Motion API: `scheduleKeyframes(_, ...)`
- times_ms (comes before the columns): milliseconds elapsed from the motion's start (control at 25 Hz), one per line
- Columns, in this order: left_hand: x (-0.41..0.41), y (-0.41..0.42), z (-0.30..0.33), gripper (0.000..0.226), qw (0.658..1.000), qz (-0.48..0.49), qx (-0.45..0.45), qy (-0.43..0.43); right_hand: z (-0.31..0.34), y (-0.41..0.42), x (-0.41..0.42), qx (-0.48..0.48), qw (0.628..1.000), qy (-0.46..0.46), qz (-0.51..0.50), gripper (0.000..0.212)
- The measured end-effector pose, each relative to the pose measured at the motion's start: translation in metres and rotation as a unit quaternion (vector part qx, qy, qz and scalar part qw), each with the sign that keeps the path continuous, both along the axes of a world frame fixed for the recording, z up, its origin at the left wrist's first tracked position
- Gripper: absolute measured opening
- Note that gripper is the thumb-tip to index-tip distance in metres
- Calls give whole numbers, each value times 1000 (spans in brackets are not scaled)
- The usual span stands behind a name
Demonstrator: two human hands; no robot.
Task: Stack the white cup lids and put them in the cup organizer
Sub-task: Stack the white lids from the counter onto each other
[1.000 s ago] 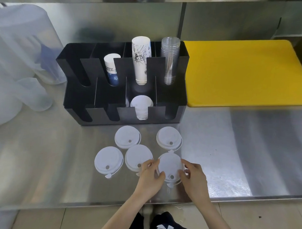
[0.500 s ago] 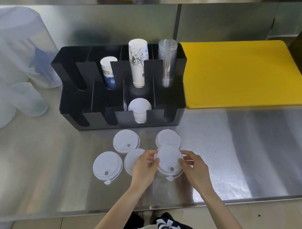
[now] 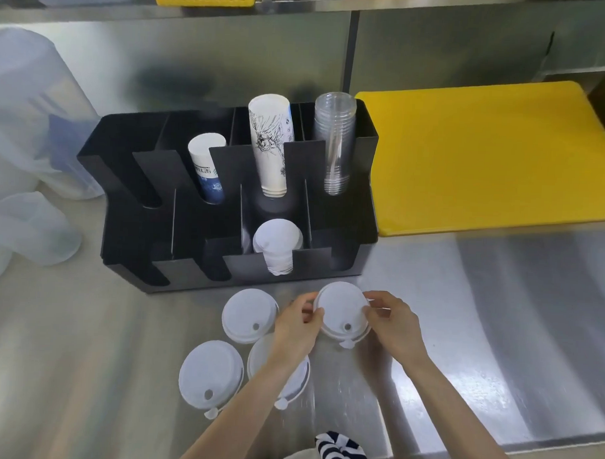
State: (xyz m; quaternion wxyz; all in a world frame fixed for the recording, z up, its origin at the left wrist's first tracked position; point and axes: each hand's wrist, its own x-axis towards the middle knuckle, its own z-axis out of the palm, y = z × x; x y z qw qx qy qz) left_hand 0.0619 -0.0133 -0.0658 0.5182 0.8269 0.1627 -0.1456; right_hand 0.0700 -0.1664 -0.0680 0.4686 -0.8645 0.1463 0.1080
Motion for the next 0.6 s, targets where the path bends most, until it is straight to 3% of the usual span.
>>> scheduleKeyframes(600,13,2,-21,35,988,-96,120,26,-17,4,1,-59,997,-1,41,30)
